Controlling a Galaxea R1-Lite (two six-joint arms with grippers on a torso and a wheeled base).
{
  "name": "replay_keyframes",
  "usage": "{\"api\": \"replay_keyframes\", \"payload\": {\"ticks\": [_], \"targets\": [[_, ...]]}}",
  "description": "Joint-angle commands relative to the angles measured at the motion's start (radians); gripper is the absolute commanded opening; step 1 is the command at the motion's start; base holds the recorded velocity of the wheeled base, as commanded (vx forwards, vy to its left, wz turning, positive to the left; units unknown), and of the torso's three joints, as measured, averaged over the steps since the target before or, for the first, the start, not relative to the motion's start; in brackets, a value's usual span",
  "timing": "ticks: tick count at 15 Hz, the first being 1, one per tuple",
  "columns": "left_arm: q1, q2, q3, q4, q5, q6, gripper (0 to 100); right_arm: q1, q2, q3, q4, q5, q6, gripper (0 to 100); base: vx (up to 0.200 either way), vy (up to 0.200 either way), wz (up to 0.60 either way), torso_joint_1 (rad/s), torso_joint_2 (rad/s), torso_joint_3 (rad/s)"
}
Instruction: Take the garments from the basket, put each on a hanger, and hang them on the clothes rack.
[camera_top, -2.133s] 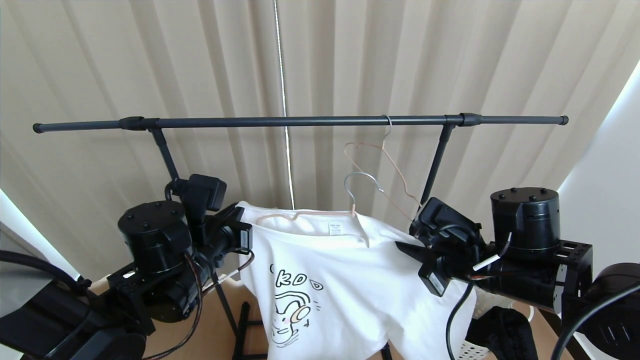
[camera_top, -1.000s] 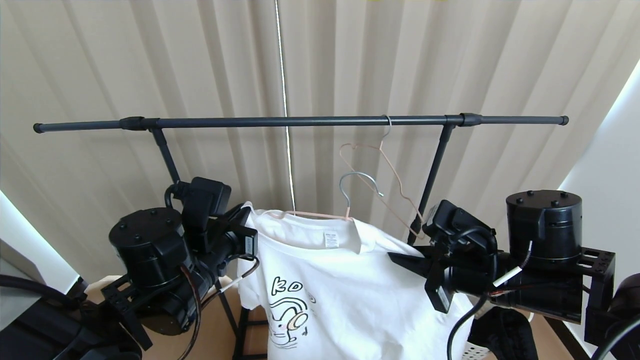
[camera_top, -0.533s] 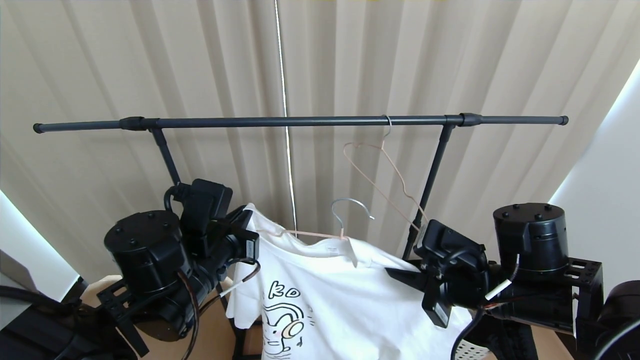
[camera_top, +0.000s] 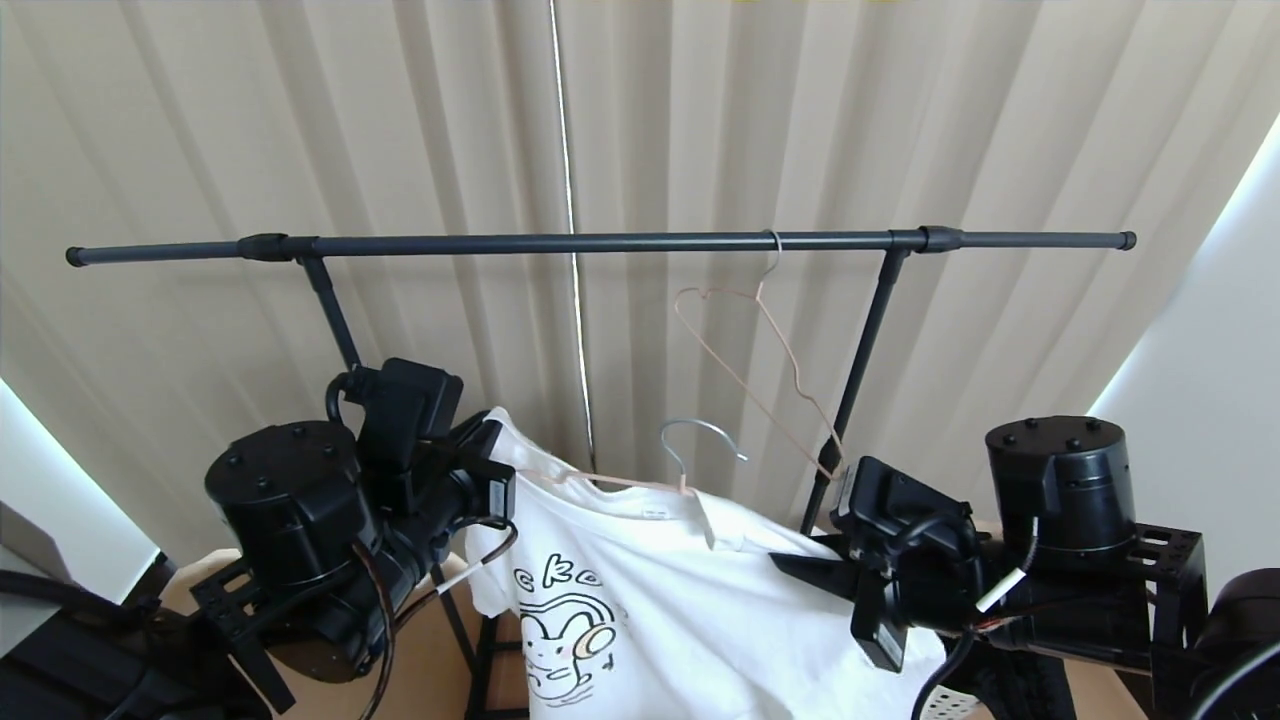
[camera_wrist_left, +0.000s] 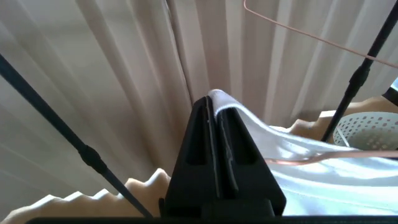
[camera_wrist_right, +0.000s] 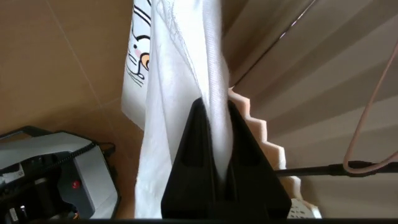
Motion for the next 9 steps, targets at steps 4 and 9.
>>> {"api": "replay_keyframes", "payload": {"ticks": [4, 9], "targets": [[-0.08, -0.036, 0.029, -0.028, 0.001, 0.004, 0, 0.043, 0.07, -0.047, -0.007, -0.066, 0.099, 0, 0.0, 0.0, 0.0, 0.0, 0.0, 0.0], [-0.149, -0.068, 0.054, -0.028, -0.003, 0.004, 0, 0.065, 0.086, -0.056, -0.007, -0.064, 0.136, 0, 0.0, 0.0, 0.0, 0.0, 0.0, 0.0]]}}
